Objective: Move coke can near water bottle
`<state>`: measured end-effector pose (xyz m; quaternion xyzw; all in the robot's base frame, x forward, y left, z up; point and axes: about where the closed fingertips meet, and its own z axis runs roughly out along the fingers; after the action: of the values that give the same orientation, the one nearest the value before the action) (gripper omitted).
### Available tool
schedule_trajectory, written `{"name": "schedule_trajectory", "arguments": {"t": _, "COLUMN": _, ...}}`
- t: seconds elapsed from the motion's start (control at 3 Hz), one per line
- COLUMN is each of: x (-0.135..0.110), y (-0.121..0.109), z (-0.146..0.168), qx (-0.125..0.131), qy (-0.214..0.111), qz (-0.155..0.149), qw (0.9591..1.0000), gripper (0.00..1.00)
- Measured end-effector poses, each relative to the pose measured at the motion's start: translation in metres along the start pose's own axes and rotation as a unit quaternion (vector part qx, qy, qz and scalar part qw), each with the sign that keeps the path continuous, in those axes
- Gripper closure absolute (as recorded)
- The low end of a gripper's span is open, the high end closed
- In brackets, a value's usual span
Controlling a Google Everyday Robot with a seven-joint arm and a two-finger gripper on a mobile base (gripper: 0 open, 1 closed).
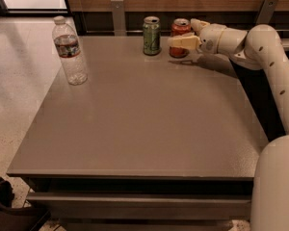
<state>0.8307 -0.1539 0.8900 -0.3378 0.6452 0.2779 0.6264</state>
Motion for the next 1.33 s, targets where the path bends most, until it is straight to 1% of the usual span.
{"name": "schedule_trajectory", "arguments": {"t": 1.0, "x": -0.002, "y": 0.006, "z": 0.015, "qx": -0.011, "qy": -0.002, "qz": -0.002, "qw": 0.9999, "gripper": 0.87}}
{"name": "schedule_trajectory", "arguments": {"t": 1.33, "x": -0.002, "y": 0.008, "z": 0.018, "qx": -0.013, "qy": -0.002, "qz": -0.001, "qw": 0.9999, "gripper": 1.0}}
